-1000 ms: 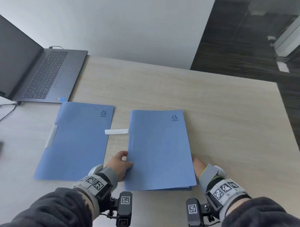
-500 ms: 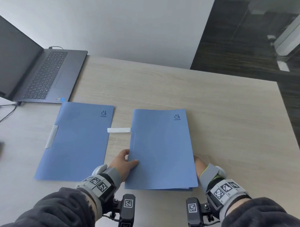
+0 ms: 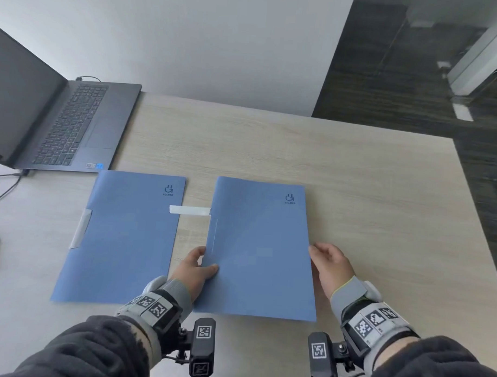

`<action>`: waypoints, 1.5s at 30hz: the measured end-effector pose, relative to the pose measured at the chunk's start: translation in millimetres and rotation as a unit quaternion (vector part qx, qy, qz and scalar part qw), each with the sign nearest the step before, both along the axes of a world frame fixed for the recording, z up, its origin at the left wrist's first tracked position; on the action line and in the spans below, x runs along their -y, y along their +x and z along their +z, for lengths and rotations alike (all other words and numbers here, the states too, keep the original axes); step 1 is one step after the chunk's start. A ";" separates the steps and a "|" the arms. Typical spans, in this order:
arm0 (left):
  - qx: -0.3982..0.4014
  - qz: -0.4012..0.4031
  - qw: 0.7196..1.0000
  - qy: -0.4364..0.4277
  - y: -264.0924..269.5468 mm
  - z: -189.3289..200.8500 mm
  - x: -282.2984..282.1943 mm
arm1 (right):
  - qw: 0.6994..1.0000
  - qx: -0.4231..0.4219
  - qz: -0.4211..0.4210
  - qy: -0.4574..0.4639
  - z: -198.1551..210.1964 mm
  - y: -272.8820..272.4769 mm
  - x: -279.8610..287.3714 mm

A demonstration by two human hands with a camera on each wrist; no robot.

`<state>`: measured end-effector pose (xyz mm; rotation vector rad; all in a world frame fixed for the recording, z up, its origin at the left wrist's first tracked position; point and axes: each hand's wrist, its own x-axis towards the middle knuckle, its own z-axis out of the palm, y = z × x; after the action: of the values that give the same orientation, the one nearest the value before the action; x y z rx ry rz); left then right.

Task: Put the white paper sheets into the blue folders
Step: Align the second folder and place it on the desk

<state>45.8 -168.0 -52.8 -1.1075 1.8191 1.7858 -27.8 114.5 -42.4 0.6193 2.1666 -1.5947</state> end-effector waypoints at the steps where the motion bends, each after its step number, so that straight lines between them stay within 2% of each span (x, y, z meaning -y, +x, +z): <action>1: -0.004 0.014 1.000 0.007 -0.5 0.3 -0.3 | 0.999 0.005 -0.006 -0.043 -0.3 -0.2 2.0; 3: -0.013 0.024 0.999 0.018 -1.3 1.4 -1.4 | 0.986 0.060 -0.019 -0.154 -0.1 0.3 6.1; 5: -0.023 0.001 1.000 0.014 -2.4 3.3 -1.7 | 0.970 0.103 -0.017 -0.219 2.0 3.2 9.4; 9: -0.022 -0.106 0.992 -0.071 -8.2 7.6 -2.6 | 0.980 0.083 0.003 -0.182 -2.9 6.8 9.2; 12: -0.014 -0.171 0.968 -0.183 -17.1 14.1 -1.6 | 0.983 0.070 0.004 -0.168 -5.8 6.1 2.7; 14: -0.030 -0.197 0.931 -0.305 -24.5 20.5 3.1 | 0.985 0.065 0.012 -0.158 -8.4 4.9 -3.4; 17: -0.060 -0.265 0.833 -0.482 -34.9 33.1 13.6 | 0.986 0.062 0.029 -0.152 -9.4 4.3 -10.7; 19: -0.054 -0.315 0.800 -0.509 -42.7 36.7 20.3 | 0.984 0.063 0.041 -0.160 -8.7 5.5 -14.7; 21: -0.005 -0.369 0.786 -0.496 -49.2 34.5 26.4 | 0.982 0.061 0.048 -0.173 -6.6 7.3 -15.9; 22: 0.026 -0.391 0.785 -0.479 -51.4 33.9 27.1 | 0.981 0.058 0.049 -0.176 -6.5 8.2 -16.4; 24: 0.061 -0.400 0.802 -0.439 -53.9 31.5 25.9 | 0.982 0.051 0.051 -0.177 -6.8 9.6 -16.8; 28: 0.030 -0.339 0.864 -0.371 -48.2 22.8 19.7 | 0.982 0.046 0.056 -0.175 -10.0 11.5 -18.5; 32: 0.018 -0.323 0.881 -0.345 -42.7 15.6 16.7 | 0.982 0.045 0.062 -0.172 -10.0 14.0 -22.2; 38: 0.037 -0.318 0.887 -0.333 -41.8 15.5 7.4 | 0.981 0.049 0.070 -0.176 -6.9 14.8 -33.2; 42: 0.060 -0.337 0.865 -0.367 -49.4 26.1 3.2 | 0.979 0.056 0.076 -0.180 -5.5 14.1 -41.2; 45: 0.067 -0.335 0.871 -0.353 -52.2 29.3 0.7 | 0.977 0.062 0.074 -0.192 -5.6 14.9 -45.4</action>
<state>-6.3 -168.8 -23.5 -0.6218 2.4298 0.6363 -12.9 160.0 -48.0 0.4130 1.7063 -1.7757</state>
